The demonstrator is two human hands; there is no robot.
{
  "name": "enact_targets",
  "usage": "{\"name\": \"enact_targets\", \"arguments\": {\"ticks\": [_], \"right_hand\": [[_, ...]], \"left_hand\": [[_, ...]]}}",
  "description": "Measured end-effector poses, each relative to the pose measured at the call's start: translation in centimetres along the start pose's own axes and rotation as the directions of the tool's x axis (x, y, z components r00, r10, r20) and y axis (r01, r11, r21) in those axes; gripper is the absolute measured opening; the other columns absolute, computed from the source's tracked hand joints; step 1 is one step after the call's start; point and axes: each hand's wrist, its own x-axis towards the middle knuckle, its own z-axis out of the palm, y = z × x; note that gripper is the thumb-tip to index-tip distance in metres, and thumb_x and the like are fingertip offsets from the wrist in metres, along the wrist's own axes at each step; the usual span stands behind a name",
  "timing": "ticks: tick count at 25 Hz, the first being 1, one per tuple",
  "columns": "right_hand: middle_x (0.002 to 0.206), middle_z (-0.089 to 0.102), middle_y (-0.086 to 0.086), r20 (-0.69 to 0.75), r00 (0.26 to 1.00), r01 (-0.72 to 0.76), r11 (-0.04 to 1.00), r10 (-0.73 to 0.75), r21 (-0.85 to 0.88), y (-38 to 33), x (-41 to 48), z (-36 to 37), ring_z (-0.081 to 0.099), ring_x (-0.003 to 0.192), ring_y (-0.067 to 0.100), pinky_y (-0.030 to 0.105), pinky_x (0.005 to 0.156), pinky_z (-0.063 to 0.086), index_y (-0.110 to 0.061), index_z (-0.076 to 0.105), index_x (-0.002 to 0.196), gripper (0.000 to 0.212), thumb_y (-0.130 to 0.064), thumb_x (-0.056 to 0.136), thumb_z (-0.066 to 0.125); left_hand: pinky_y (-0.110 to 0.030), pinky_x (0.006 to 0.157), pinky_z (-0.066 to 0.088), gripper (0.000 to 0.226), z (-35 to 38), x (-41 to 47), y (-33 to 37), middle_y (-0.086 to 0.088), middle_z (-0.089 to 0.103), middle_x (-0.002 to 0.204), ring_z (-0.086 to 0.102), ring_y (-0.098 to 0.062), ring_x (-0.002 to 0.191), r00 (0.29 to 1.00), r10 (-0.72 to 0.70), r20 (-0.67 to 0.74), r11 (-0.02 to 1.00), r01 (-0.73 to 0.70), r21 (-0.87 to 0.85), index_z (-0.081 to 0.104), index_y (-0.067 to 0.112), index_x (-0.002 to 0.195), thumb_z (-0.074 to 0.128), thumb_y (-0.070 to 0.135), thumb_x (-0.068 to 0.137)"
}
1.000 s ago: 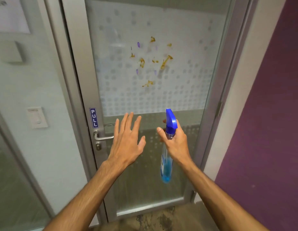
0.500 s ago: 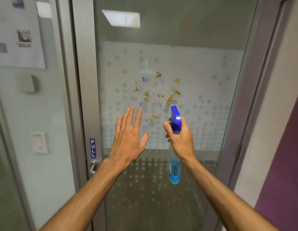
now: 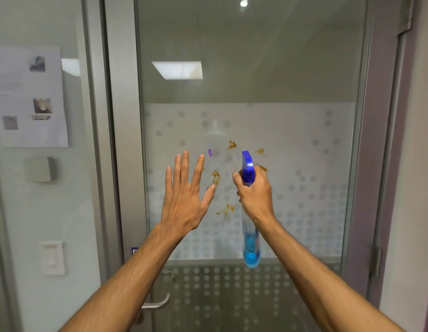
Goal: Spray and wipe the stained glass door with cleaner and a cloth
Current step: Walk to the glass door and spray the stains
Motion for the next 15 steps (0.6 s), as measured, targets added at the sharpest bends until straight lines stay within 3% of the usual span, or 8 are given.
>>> {"name": "enact_targets", "arguments": {"ticks": [5,9,15], "right_hand": [[0.098,0.057,0.007,-0.071,0.997,0.027,0.996,-0.034,-0.09,0.4,1.2,3.1,0.06,0.084,0.024,0.043,0.076,0.058,-0.017,0.057,0.093,0.016,-0.028,0.096,0.068],[0.106,0.053,0.007,-0.076,0.997,0.023,0.996,-0.029,-0.084,0.8,1.7,4.9,0.054,0.075,0.013,0.032,0.072,0.053,-0.014,0.057,0.102,0.017,-0.025,0.096,0.068],[0.106,0.053,0.005,0.023,0.999,0.042,0.996,-0.041,-0.081,0.5,2.1,7.6,0.062,0.086,0.022,0.045,0.08,0.06,-0.016,0.056,0.1,0.018,-0.028,0.096,0.069]], "left_hand": [[-0.051,0.129,0.0,0.079,0.6,2.0,-2.1,-0.008,-0.014,0.171,-0.016,-0.025,0.157,1.0,-0.005,-0.01,1.0,0.005,0.013,-0.002,0.03,0.163,0.026,0.064,0.097],[-0.053,0.129,0.0,0.078,1.0,2.7,-3.9,-0.007,-0.013,0.171,-0.015,-0.024,0.158,0.999,0.009,-0.03,1.0,-0.009,0.001,-0.002,0.03,0.163,0.034,0.059,0.1],[-0.054,0.128,-0.005,0.078,1.7,3.6,-5.9,-0.003,-0.022,0.169,-0.019,-0.02,0.157,0.999,0.036,-0.004,0.997,-0.035,0.065,-0.013,0.033,0.16,0.034,0.057,0.103]]}}
